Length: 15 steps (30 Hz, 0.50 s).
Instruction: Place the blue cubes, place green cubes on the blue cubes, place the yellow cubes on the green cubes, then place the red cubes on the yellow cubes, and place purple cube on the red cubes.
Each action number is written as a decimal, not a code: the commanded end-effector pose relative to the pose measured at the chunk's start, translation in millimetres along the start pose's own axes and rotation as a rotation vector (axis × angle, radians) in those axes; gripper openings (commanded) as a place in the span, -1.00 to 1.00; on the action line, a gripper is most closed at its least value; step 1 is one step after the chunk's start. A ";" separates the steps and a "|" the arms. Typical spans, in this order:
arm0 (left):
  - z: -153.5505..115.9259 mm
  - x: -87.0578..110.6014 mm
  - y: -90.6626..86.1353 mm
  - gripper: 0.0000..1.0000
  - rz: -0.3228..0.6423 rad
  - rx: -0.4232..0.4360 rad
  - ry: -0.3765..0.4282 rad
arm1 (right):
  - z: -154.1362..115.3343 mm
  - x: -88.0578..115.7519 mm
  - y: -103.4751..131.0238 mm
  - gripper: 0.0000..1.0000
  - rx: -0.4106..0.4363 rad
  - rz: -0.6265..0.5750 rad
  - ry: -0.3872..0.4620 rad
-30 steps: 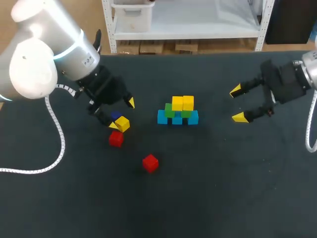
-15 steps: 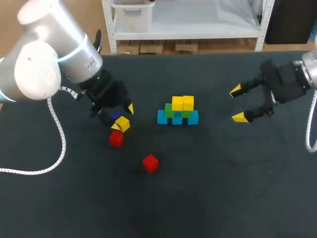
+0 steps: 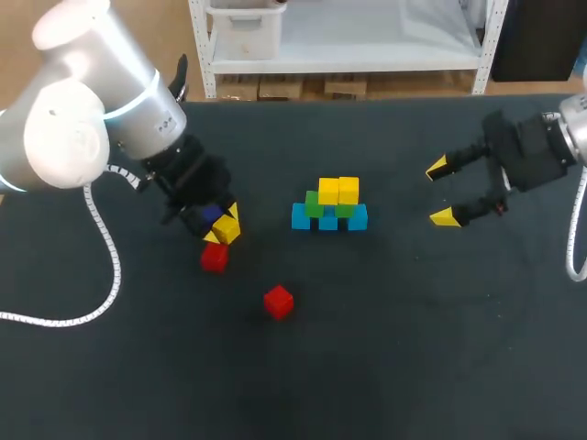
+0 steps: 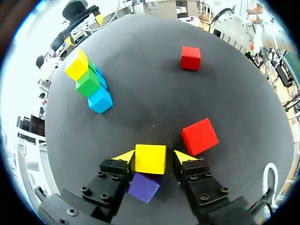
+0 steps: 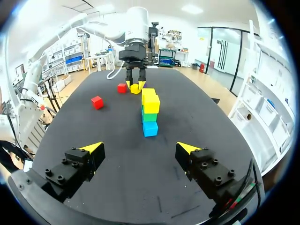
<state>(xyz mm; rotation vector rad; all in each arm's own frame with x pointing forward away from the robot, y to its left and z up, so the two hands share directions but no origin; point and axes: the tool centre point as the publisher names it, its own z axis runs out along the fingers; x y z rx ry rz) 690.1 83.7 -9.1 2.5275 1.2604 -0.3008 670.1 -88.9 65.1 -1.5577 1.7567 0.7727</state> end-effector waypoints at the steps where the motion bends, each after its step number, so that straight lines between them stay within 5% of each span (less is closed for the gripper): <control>1: -0.5 2.0 -2.5 -0.11 -0.005 -0.004 0.003 | 0.8 0.4 -0.8 1.00 -0.001 -0.001 -0.002; 8: -3.2 7.2 -2.5 -0.06 -0.024 -0.011 0.015 | 0.8 0.4 -0.8 1.00 -0.001 -0.001 -0.002; 15: -2.1 7.6 -2.7 0.21 -0.037 -0.011 0.017 | 0.8 0.4 -0.8 1.00 -0.001 -0.001 -0.002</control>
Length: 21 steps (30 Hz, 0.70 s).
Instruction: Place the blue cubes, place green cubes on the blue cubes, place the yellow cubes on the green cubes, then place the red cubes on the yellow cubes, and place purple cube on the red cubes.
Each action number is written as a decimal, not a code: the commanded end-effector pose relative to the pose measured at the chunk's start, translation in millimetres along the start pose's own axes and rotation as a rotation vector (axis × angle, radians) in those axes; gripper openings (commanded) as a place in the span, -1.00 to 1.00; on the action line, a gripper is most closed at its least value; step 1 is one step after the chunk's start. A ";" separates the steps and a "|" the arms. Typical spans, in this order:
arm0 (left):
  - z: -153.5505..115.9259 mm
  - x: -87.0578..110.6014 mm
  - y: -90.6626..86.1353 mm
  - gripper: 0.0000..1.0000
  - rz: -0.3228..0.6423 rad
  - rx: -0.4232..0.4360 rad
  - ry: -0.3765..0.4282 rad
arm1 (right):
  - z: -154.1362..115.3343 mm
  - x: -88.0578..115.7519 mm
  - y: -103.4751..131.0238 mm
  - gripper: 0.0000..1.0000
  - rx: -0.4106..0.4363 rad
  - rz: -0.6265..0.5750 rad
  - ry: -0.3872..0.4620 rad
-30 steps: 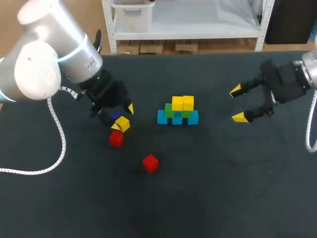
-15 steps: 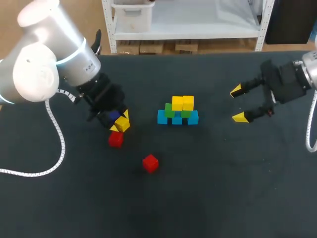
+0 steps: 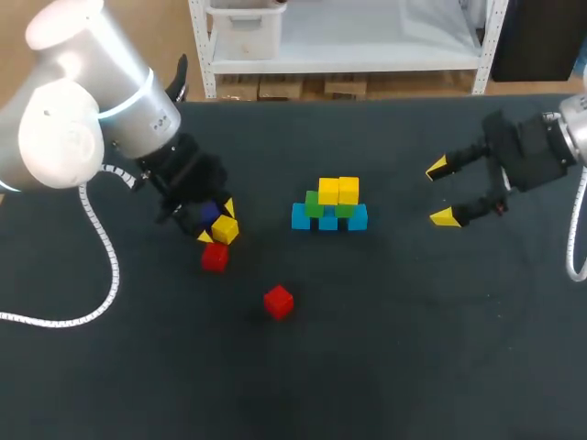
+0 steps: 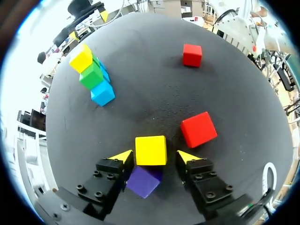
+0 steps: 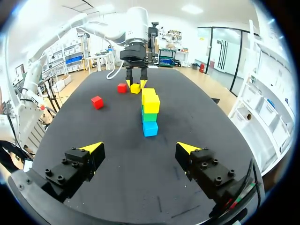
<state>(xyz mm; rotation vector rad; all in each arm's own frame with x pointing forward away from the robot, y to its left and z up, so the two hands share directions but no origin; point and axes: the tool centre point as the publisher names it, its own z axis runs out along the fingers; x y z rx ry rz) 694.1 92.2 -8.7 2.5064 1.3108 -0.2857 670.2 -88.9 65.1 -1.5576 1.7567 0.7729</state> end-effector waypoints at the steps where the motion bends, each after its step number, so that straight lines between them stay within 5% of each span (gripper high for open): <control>1: 1.9 -1.6 -1.2 0.17 -0.002 -0.002 0.002 | 0.8 0.4 -0.8 1.00 -0.001 -0.001 -0.002; 14: 3.5 -5.4 -0.6 -0.36 -0.004 0.002 -0.005 | 0.8 0.4 -0.8 1.00 -0.001 -0.001 -0.002; 15: 3.6 -5.4 -0.6 -0.73 -0.005 0.002 -0.004 | 0.8 0.4 -0.8 1.00 -0.001 -0.001 -0.002; 16: 3.7 -5.5 -0.7 -0.90 -0.007 0.001 -0.003 | 0.8 0.4 -0.8 1.00 -0.001 -0.001 -0.002; 21: 1.3 -7.9 -1.1 -1.00 -0.023 -0.008 -0.003 | 0.8 0.4 -0.8 1.00 -0.001 -0.001 -0.002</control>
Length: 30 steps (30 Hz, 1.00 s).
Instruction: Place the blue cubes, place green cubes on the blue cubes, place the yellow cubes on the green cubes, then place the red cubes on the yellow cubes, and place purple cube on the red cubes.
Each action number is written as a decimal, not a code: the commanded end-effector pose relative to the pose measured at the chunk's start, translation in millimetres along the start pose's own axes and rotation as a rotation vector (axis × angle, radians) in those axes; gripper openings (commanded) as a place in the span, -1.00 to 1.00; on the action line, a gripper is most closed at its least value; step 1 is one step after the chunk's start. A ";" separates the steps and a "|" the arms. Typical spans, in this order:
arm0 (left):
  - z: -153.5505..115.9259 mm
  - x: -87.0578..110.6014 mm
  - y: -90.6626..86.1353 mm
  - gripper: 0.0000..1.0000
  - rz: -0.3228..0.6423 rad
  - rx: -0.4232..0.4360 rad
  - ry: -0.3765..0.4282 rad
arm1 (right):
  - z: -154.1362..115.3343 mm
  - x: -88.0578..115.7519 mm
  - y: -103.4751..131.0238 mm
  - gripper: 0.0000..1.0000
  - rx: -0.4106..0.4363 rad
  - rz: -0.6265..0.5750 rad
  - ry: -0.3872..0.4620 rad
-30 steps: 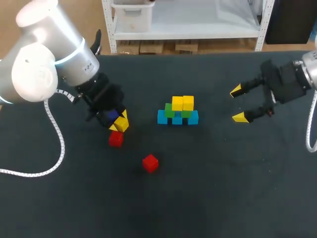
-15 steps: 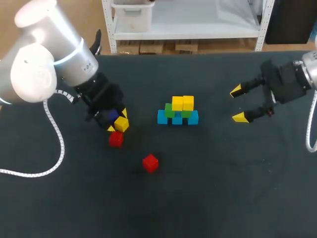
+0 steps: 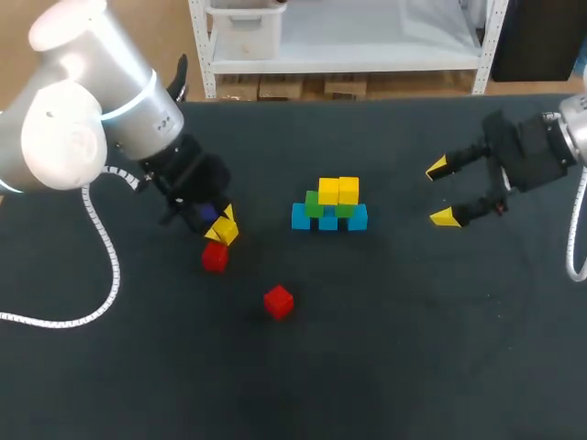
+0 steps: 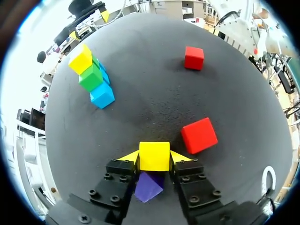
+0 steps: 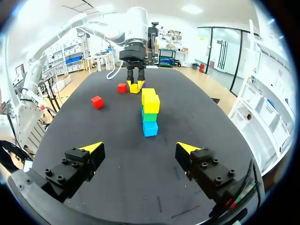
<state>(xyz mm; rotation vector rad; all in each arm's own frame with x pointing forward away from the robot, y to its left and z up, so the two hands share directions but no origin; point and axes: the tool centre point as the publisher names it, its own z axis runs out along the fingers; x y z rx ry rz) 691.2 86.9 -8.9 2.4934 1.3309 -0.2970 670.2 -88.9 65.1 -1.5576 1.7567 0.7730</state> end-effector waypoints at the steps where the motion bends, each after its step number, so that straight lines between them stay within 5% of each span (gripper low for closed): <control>1: -1.8 -3.6 -1.5 -1.00 -0.011 -0.010 0.003 | 0.8 0.3 -0.8 1.00 -0.001 -0.001 -0.002; 12: -16.0 -33.0 8.0 -1.00 -0.077 -0.029 0.003 | 0.8 0.3 -0.8 1.00 -0.001 -0.001 -0.002; 23: -36.4 -60.3 34.5 -1.00 -0.345 -0.051 0.095 | 0.8 0.3 -0.8 1.00 -0.001 -0.001 -0.002; 30: -39.8 -78.5 54.0 -1.00 -0.442 0.015 0.137 | 0.8 0.3 -0.8 1.00 -0.001 -0.001 -0.002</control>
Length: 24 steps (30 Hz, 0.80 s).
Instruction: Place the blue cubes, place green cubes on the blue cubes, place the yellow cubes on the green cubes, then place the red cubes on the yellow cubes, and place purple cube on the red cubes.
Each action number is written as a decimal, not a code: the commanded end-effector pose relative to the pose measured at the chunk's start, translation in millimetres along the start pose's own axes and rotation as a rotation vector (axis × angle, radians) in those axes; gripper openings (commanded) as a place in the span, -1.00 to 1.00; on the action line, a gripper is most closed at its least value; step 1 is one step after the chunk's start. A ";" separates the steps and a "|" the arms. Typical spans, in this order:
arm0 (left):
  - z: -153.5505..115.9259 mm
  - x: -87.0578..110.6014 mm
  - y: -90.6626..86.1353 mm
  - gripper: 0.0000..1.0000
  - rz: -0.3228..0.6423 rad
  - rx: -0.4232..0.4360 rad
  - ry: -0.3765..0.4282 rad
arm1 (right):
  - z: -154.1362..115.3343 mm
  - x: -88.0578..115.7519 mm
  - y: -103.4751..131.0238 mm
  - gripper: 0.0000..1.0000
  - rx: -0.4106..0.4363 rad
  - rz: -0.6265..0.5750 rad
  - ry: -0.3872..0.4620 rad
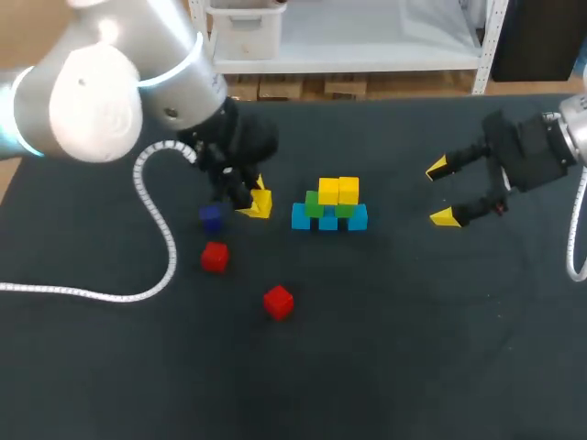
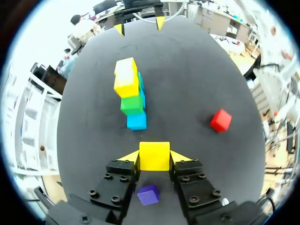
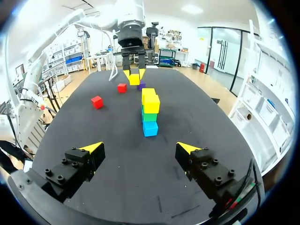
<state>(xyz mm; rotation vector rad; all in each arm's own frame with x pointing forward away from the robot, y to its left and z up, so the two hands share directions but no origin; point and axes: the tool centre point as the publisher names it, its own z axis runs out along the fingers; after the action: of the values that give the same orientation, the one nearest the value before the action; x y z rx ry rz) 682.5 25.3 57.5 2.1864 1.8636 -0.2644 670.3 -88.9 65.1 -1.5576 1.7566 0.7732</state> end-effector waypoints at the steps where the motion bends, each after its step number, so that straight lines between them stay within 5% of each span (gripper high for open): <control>1: -0.9 -14.5 15.6 -1.00 -0.033 0.038 0.072 | 0.8 0.3 -0.7 1.00 -0.001 -0.001 -0.002; 24: 6.0 -43.9 30.1 -1.00 -0.137 0.011 0.028 | 0.8 0.3 -0.7 1.00 -0.001 -0.001 -0.002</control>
<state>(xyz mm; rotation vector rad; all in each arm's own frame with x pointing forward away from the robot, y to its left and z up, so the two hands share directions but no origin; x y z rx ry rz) 702.6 -19.7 69.5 2.0801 2.0305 -0.2737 670.3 -88.9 65.0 -1.5577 1.7566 0.7734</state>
